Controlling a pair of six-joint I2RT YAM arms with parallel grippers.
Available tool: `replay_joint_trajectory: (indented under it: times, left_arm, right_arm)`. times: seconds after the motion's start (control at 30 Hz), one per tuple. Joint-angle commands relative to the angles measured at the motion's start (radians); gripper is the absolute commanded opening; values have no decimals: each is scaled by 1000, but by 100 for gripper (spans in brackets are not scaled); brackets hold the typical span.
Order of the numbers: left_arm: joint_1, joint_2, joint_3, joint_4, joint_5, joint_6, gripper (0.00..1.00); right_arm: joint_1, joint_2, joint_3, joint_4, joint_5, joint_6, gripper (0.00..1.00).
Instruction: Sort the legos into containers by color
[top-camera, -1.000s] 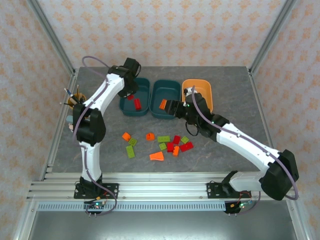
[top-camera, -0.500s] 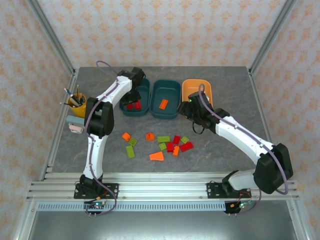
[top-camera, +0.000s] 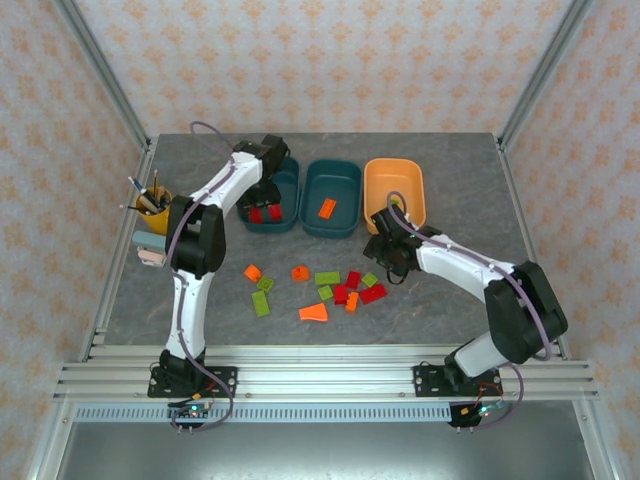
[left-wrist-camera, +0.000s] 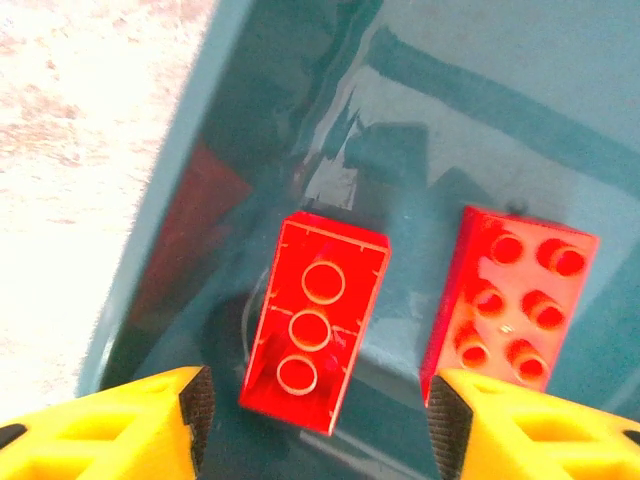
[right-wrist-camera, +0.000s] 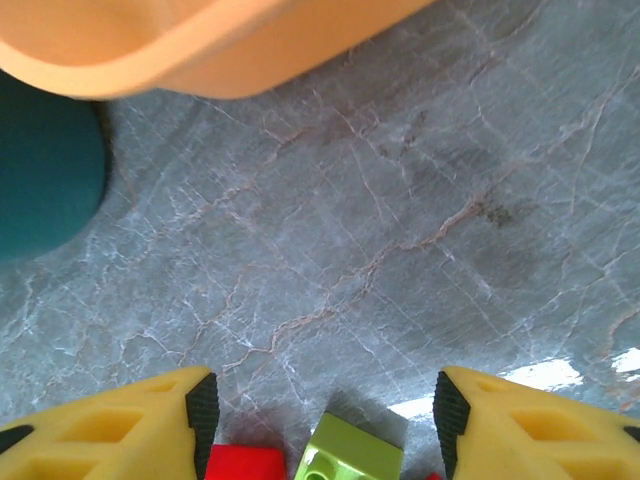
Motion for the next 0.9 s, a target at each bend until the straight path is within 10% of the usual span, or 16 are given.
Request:
replay_joint_trajectory:
  times: [0.0,0.87]
  left_arm:
    - [-27,-152,-10,-8,-2,-8,64]
    - [-149,-862,-722,283,176,-85,73]
  right_arm:
    - [-4,40,7,-14,-29,28,59]
    - [72,100,9,-91,-146,267,57]
